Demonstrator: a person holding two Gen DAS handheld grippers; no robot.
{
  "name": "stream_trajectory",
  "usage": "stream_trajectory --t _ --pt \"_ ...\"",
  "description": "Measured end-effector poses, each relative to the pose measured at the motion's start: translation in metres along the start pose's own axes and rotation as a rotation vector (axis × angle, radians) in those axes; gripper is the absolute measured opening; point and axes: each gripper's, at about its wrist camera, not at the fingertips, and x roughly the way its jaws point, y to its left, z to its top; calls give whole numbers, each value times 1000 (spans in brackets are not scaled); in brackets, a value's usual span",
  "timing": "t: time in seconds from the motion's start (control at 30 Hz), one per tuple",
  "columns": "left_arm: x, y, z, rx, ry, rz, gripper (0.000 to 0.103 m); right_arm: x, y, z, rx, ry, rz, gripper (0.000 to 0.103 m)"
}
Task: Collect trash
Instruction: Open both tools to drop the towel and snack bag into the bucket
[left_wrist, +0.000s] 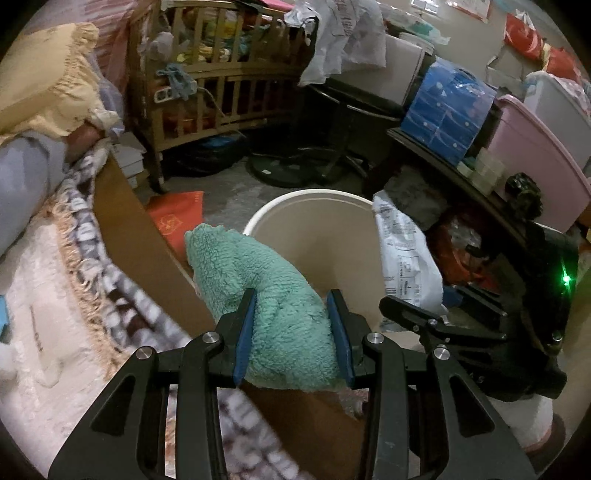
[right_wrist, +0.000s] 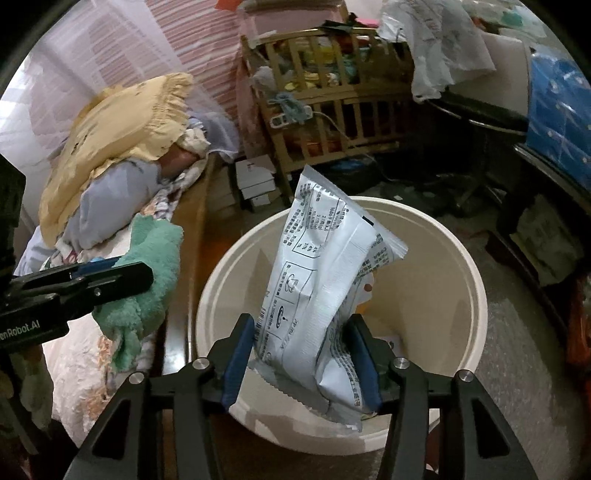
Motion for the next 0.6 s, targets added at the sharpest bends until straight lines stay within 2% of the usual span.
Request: stream_trajectory --t 0.27,0.33,0.53,0.6 --pt "19 -9 6 16 9 -21 36 8 -18 -4 44 1 -13 52" --pt "22 -10 7 14 11 -45 36 8 -21 -4 55 -2 -16 57" --pt "27 -8 8 -6 3 -99 47 9 -28 -3 91 -9 -48 58" --pt "27 -6 7 -8 4 -97 53 8 -30 -4 104 -12 -44 62"
